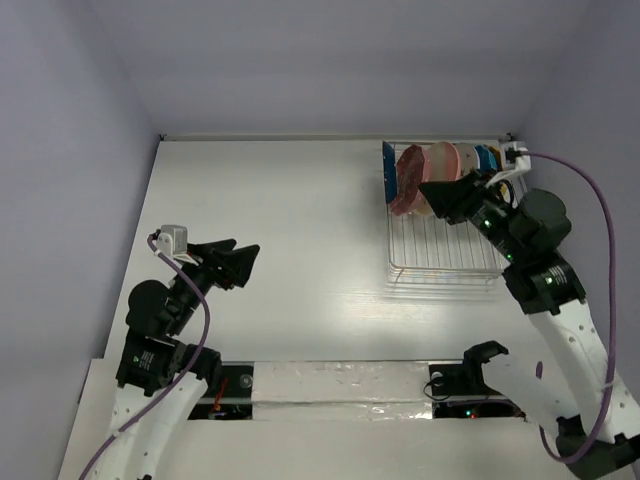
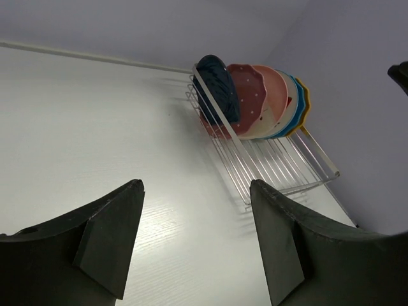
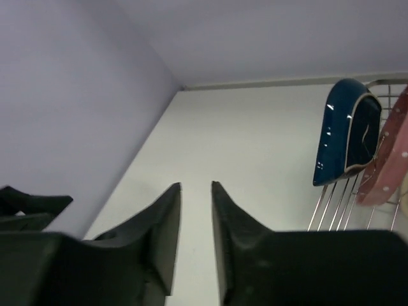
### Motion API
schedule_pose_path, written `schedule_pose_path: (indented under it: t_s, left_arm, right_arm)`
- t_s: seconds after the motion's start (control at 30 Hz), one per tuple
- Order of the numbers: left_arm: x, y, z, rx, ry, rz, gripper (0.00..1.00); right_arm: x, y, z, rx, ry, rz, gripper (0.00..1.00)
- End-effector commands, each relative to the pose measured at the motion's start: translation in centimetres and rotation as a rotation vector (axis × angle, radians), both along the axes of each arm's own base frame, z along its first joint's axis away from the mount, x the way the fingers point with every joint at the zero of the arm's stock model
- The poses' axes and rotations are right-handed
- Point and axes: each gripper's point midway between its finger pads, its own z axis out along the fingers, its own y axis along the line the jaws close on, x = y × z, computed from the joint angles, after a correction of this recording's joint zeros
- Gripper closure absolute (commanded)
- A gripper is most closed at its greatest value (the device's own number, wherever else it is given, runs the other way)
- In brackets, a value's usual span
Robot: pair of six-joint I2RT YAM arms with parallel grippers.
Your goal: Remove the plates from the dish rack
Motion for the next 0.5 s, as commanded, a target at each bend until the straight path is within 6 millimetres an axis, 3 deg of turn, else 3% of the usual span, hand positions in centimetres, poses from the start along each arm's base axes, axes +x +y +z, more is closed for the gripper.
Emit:
schedule_pose_path:
  t_s: [0.0, 0.03, 0.07, 0.13, 0.2, 0.23, 0.27, 0.3, 0.37, 0.4, 0.47]
  left_arm:
    - [-0.3, 0.1, 2.1, -0.003, -0.065, -0.003, 0.36]
    - [-0.3, 0.3, 2.0, -0.003, -0.063, 0.006, 0.36]
    - [-0.3, 0.4, 2.0, -0.008, -0.066, 0.012, 0.38]
    - [-0.3, 0.5, 2.0, -0.01, -0.068, 0.016, 0.43]
    - [-0.3, 0.5, 2.1, -0.013, -0.072, 0.018, 0.58]
    - [-0.3, 0.5, 2.0, -0.015, -0.067, 0.022, 0.65]
    - [-0.1, 0.7, 2.0, -0.018, -0.062, 0.035, 0.73]
    - [0.0, 0.8, 1.9, -0.018, -0.056, 0.043, 0.88]
    - [0.2, 1.2, 1.8, -0.021, -0.046, 0.066, 1.0]
    - [0.3, 1.3, 1.7, -0.021, -0.04, 0.073, 1.0]
    - [0.6, 1.5, 1.3, -0.019, -0.022, 0.09, 1.0]
  right_arm:
    - [2.0, 0.6, 1.3, -0.065, -0.006, -0.08, 0.74]
    - [3.0, 1.1, 1.5, -0.1, 0.003, -0.107, 0.97]
    - [3.5, 1.1, 0.9, -0.131, 0.028, -0.136, 1.0]
    - [5.1, 1.3, 0.7, -0.19, 0.047, -0.181, 1.0]
    - [6.4, 1.2, -0.3, -0.256, 0.078, -0.232, 1.0]
    - [6.8, 1.3, 0.4, -0.279, 0.068, -0.244, 1.0]
    - [8.4, 1.6, -1.1, -0.332, 0.109, -0.282, 1.0]
    - [9.1, 1.3, -1.8, -0.382, 0.128, -0.304, 1.0]
    - [11.3, 0.7, -2.2, -0.435, 0.16, -0.388, 1.0]
    - [11.8, 0.5, -2.6, -0.459, 0.176, -0.411, 1.0]
    - [13.2, -0.1, -2.7, -0.511, 0.181, -0.474, 0.89]
